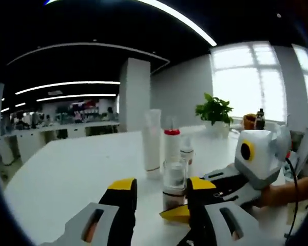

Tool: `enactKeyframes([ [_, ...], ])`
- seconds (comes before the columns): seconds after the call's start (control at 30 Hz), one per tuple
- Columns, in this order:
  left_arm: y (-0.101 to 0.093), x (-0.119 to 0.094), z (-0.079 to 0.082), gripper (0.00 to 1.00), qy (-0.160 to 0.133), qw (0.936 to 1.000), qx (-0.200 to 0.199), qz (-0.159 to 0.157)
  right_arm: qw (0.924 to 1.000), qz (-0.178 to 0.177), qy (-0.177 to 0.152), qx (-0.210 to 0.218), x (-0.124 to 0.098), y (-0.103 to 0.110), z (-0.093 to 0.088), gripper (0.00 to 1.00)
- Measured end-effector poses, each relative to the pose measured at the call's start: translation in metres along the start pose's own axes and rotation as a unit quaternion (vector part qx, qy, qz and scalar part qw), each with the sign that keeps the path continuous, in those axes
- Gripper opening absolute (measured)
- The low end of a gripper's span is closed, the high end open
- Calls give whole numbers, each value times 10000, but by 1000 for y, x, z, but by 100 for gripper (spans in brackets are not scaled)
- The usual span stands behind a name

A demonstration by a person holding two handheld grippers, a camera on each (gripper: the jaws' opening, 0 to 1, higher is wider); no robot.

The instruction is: Arrange the skincare products in the storage area until every visible bottle or jar stands upright without overlapping.

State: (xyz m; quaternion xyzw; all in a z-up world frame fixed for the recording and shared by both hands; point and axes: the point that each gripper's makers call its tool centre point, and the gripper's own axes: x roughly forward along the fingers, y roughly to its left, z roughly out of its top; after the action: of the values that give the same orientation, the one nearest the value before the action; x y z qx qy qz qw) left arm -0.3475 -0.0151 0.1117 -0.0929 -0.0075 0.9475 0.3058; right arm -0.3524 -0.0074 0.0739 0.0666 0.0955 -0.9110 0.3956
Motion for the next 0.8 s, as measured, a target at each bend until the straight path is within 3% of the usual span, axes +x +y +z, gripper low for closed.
enactKeyframes([
  [0.2, -5, 2, -8, 38, -138, 9996, -239, -106, 10000, -64, 29, 47, 0, -5, -2, 22],
  [0.47, -8, 3, -7, 36, -133, 9998, -22, -146, 9995, -15, 301, 86, 2, -5, -11, 24],
  [0.53, -9, -9, -6, 37, 175, 9997, 119, -111, 9993, 1, 295, 227, 0, -6, -10, 24],
  [0.63, -11, -28, 8, 44, 277, 9987, 406, -114, 9990, 54, 258, 371, -3, -5, -8, 25],
  [0.73, -16, -40, 21, 60, 247, 9986, 41, -462, 9985, 68, 427, 341, -2, -4, -12, 29],
  [0.8, -12, -43, 18, 64, 415, 9964, -427, -602, 9982, 88, 457, 374, -1, -3, -13, 32],
])
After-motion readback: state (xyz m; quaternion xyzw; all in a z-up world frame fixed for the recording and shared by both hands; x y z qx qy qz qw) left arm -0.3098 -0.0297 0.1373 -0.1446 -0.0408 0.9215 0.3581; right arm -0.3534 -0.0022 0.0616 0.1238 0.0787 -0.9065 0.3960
